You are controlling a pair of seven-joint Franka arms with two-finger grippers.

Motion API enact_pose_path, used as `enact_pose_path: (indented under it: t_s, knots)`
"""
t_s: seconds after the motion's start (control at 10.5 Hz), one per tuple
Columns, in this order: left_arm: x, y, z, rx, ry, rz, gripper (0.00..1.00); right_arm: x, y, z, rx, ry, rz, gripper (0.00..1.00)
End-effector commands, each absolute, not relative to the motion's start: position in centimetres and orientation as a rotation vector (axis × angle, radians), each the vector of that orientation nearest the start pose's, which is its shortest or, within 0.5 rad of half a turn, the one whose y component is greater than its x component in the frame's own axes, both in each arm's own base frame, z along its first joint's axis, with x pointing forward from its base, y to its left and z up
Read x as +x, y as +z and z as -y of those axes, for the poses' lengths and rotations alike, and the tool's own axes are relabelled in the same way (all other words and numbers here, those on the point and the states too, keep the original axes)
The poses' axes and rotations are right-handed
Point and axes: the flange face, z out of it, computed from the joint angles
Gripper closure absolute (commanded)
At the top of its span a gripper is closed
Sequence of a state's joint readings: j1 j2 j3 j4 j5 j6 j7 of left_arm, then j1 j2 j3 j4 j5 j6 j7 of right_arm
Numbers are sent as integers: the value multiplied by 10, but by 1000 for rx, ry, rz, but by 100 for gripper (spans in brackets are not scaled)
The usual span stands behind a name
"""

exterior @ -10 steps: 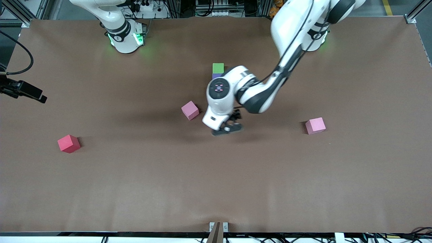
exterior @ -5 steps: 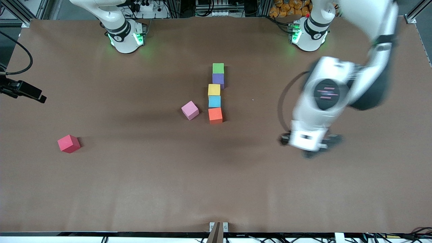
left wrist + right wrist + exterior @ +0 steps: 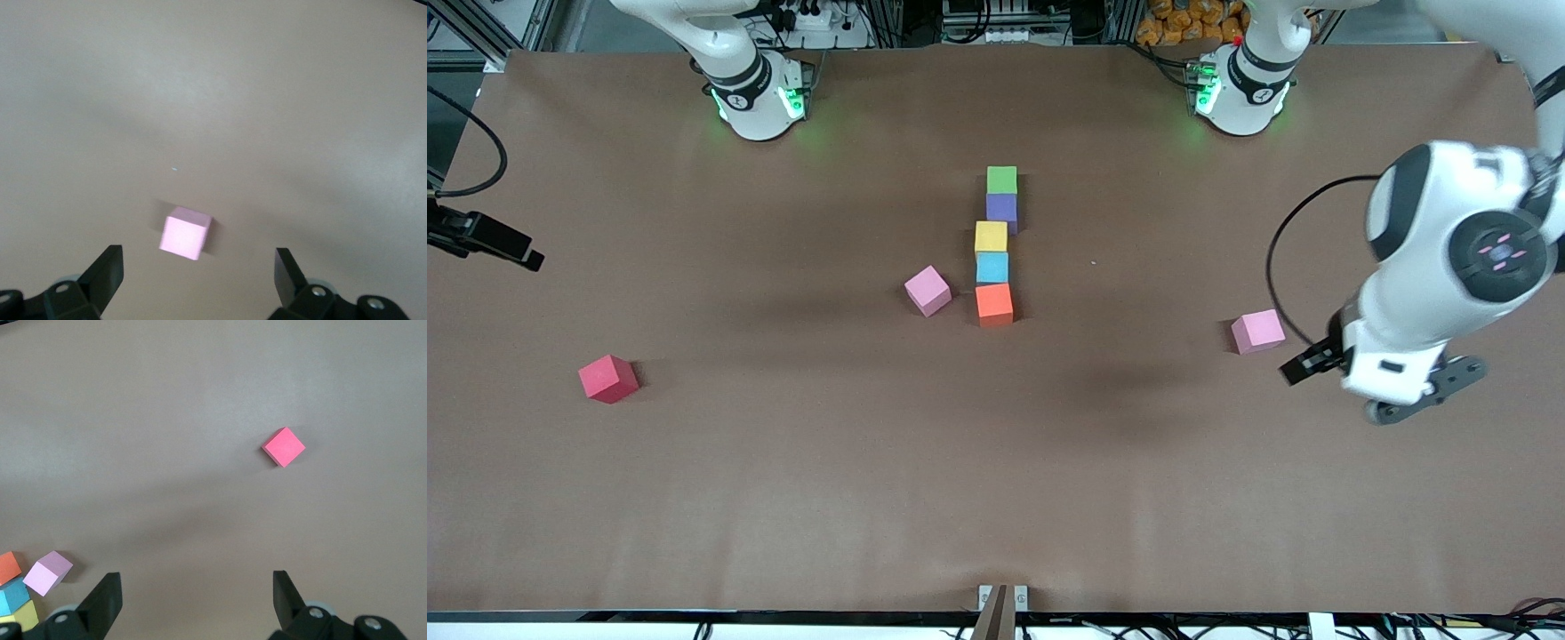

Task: Arrange blocks into number 1

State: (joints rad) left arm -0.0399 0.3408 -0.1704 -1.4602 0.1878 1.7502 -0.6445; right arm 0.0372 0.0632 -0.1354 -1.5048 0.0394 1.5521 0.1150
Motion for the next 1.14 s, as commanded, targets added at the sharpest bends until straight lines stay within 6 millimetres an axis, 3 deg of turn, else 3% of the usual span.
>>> enact_pose_path:
  t_s: [0.0,0.19,0.38,0.57,0.76,1.05]
  knots:
    - [606,543,84,-3046,-59,413,0,569,619,50,-3082,33,-316,0]
    - [584,583,89,-3110,-125,189,0,569,619,50,-3082,35,-316,0]
    - [564,616,91,-3110,-178,74,0,569,619,50,-3082,35,-316,0]
    - [546,632,94,-3147,-98,-72,0,569,619,51,-3082,35,-319,0]
    - [539,645,96,-3161,-44,-108,0,569,619,51,-3082,35,-319,0]
    - [537,648,96,-3165,-19,-138,0,569,619,50,-3082,35,-316,0]
